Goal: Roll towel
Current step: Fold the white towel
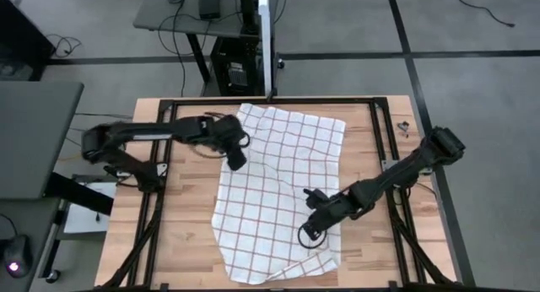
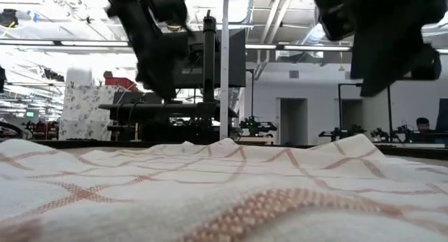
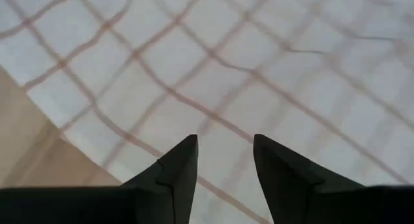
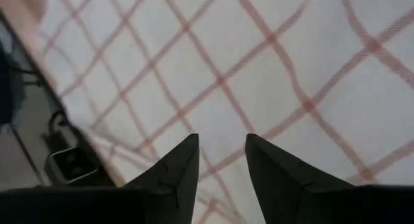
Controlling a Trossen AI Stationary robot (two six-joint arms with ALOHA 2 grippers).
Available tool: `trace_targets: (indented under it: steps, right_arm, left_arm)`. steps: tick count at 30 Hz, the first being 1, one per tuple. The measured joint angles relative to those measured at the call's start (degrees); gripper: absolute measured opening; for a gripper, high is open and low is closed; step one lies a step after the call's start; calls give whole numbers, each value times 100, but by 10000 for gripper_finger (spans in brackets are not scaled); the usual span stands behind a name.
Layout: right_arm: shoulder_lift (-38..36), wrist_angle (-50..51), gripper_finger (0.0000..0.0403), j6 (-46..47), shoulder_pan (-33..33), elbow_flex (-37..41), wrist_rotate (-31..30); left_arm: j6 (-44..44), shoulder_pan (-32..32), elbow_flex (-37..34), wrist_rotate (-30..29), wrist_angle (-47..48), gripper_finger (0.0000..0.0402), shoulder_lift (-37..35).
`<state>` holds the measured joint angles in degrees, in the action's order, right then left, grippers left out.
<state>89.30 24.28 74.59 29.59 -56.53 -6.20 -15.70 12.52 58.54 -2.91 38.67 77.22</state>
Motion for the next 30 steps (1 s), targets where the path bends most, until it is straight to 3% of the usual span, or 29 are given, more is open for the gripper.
trace_targets:
  steps: [4, 9, 20, 27, 30]
  right_arm:
    - [11, -482, 123, -781, 450, 2, -25]
    - [108, -930, 124, -1897, 1048, 0, -206]
    - [194, -967, 124, -1377, 1158, -5, -614]
    - [194, -716, 124, -1936, 1158, -5, -616]
    - [194, -683, 124, -2101, 1158, -5, -604]
  left_arm:
    - [-690, -746, 2, 53, 318, 134, -643]
    - [-1572, -1798, 7, 168, 498, 134, -959]
    - [-4025, -3872, -14, 140, 1153, 134, -660]
    - [-5584, -4454, -910, 110, 1062, 137, -668]
    - [-5971, -4574, -1440, 166, 383, 147, -673]
